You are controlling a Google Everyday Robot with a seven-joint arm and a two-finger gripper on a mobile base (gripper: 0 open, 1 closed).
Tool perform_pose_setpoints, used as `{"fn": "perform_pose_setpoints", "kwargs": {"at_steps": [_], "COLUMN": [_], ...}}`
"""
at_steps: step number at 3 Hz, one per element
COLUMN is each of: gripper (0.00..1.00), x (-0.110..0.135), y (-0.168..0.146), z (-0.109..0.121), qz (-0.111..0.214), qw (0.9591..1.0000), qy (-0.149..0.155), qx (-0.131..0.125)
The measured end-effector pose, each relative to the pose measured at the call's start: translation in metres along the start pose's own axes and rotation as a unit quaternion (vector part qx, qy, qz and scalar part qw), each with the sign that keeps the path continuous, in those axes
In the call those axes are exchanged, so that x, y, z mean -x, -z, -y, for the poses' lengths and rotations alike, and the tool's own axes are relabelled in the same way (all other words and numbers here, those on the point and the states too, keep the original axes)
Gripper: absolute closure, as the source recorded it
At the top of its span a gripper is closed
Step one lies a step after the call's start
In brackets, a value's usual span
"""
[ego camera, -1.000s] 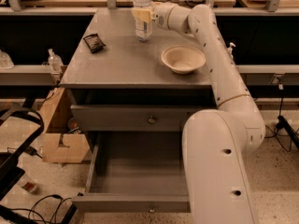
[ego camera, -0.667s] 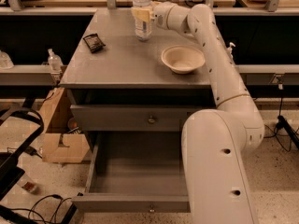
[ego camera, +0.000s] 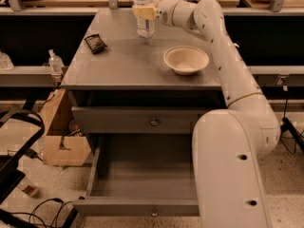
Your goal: Place blue plastic bottle into middle drawer
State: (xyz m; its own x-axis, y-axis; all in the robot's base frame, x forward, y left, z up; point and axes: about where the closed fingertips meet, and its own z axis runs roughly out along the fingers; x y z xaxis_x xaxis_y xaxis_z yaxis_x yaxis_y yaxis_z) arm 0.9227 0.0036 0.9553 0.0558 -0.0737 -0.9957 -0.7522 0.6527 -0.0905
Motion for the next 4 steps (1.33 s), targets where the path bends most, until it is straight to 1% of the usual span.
{"fn": "perform_pose_setpoints", "kwargs": {"at_steps": [1, 2, 3, 4], "gripper": [1.0, 1.0, 1.0, 1.0], "x": [0.038, 0.095, 0.13, 0.098], "y": [0.034, 0.094, 0.153, 0.218], "z": [-0.007, -0.028, -0.069, -0.138], "qz": [-0.001, 0.015, 0.025, -0.006], "qw": [0.9997, 0.9986, 0.9977, 0.998], "qy": [0.025, 0.048, 0.062, 0.04], "qx": [-0.007, -0.016, -0.005, 0.049]}}
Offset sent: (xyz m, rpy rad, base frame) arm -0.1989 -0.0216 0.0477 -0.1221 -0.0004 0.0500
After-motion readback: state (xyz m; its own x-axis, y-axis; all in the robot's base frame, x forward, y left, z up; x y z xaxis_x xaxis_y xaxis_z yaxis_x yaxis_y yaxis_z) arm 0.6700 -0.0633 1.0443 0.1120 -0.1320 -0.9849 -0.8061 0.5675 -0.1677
